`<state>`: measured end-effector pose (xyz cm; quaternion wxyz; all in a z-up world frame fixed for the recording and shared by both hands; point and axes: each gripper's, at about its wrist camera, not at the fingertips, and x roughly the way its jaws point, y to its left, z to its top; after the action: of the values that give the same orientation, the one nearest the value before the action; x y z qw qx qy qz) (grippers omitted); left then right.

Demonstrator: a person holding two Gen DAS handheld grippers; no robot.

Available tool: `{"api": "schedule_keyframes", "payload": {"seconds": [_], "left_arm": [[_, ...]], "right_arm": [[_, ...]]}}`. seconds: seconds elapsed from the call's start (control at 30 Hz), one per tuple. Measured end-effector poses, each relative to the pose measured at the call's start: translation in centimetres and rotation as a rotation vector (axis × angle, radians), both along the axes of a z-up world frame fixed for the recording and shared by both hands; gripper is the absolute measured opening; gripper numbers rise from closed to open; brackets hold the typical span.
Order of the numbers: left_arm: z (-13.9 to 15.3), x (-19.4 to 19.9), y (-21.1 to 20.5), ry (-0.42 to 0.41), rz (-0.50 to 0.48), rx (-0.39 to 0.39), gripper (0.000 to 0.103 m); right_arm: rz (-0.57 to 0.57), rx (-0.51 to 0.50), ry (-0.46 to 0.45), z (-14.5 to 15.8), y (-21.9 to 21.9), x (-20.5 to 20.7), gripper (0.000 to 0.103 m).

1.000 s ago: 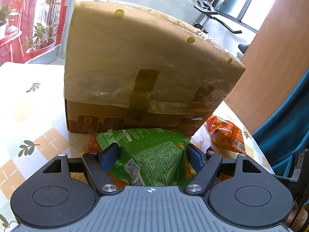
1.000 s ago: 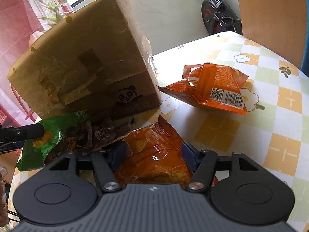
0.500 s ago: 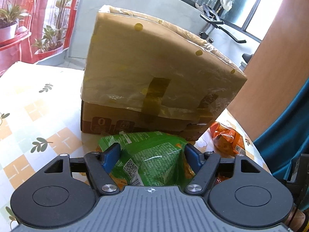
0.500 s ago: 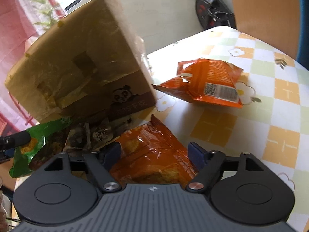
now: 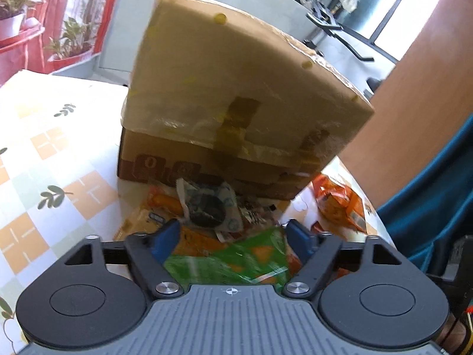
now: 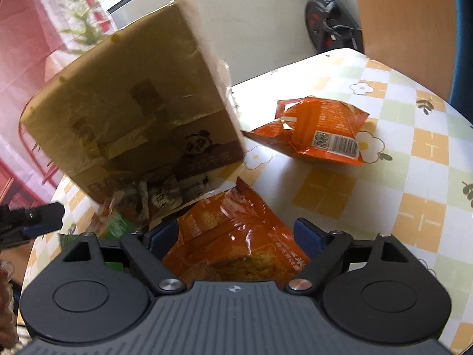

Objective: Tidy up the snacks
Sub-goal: 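Close the left tool on the green bag while the right tool closes on the orange bag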

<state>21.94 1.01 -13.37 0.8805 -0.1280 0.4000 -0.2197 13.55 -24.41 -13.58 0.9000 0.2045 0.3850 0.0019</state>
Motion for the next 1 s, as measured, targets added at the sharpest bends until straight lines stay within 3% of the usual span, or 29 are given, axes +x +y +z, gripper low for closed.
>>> {"api": "schedule_keyframes", "payload": {"seconds": [0.17,0.6,1.0], "left_arm": [[-1.2,-0.6,-0.4,0.037,-0.013,0.039,0.083],[-3.8,-0.2,1.4,0.164,-0.004,0.018,0.088],[-3.6,-0.2,0.9,0.134,-0.063,0.006,0.089]], "right_arm": [[0.094,-0.067,0.018,-0.2,1.4,-0.3,0.088],[0.206,-0.184,0.026,-2.1,3.7,1.5,0.103],[0.198,-0.179,-0.006,-2.7,3.8,1.9,0.103]]}}
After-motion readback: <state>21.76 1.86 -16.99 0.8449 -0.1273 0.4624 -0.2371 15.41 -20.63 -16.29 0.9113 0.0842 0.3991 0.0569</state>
